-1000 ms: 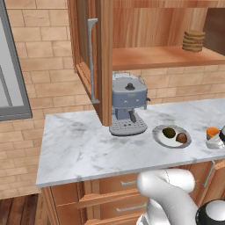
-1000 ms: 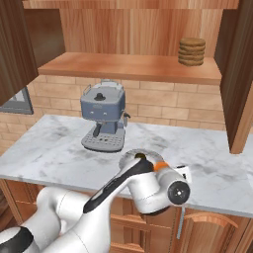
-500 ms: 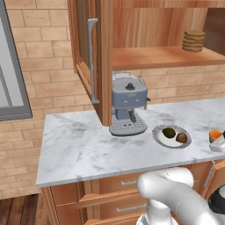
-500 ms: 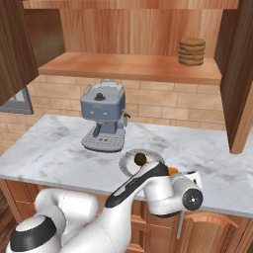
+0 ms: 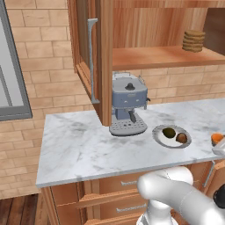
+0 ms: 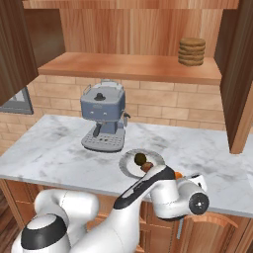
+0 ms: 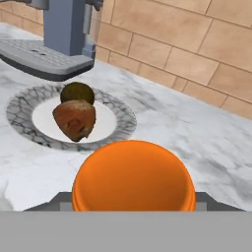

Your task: Pick the avocado and bread from the counter and place them on the plate. Then pick the jam from the cabinet and place it next to the plate. Lastly close the cabinet door.

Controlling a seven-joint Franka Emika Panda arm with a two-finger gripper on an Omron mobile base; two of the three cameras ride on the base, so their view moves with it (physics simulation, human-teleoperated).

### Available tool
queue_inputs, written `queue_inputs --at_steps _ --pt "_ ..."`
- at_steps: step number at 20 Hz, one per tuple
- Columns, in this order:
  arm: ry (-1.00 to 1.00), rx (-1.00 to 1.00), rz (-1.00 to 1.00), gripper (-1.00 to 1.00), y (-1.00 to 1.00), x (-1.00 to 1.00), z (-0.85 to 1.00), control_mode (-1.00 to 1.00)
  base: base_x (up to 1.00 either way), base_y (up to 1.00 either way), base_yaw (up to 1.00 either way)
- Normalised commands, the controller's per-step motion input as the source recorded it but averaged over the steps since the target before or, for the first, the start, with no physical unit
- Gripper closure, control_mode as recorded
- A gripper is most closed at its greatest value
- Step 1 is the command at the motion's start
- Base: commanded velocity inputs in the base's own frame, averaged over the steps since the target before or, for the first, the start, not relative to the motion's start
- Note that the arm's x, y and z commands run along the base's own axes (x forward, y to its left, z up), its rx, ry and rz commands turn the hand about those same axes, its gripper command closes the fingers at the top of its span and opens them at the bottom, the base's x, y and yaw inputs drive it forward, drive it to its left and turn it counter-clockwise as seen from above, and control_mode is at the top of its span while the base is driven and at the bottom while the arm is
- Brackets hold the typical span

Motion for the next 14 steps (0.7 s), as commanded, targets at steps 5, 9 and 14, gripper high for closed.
queue_inputs --at_steps 5,9,14 --pt "0.00 -0.03 0.00 1.00 0.00 0.18 -0.21 -1.00 0.00 0.00 0.00" --pt "0.00 0.00 0.00 1.00 0.05 0.30 -0.07 -1.00 0.00 0.00 0.00" --pt "0.02 -0.02 0.01 1.00 0.07 0.38 -0.09 -1.00 0.00 0.00 0.00"
